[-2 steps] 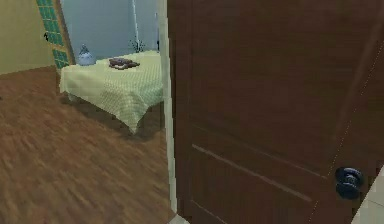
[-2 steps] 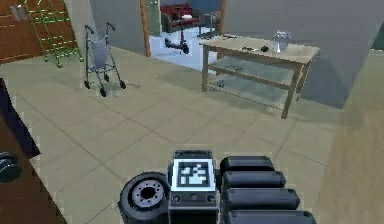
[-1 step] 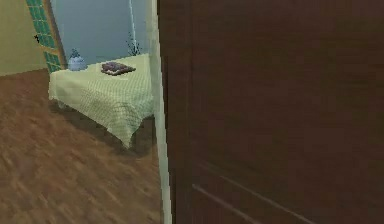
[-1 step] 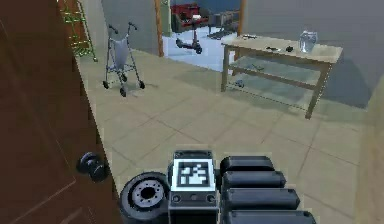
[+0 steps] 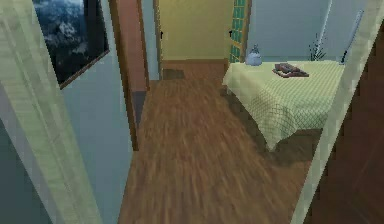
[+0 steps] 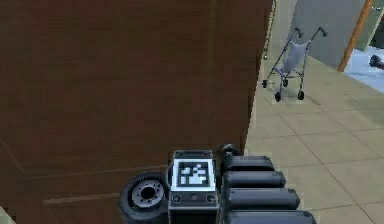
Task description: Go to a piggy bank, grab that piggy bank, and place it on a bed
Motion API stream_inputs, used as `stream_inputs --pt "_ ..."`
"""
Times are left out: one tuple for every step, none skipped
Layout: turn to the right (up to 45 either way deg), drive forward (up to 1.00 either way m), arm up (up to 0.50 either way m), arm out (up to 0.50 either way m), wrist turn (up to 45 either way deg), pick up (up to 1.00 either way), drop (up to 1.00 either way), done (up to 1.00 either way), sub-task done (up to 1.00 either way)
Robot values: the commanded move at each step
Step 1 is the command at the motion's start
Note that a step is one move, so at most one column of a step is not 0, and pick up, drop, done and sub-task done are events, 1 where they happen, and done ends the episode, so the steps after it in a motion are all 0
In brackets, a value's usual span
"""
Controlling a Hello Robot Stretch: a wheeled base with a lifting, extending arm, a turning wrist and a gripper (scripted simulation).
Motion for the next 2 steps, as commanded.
stream_inputs --pt "0.0 0.4 0.0 0.0 0.0 0.0 0.0 0.0 0.0" --pt "0.0 1.0 0.0 0.0 0.0 0.0 0.0 0.0 0.0"
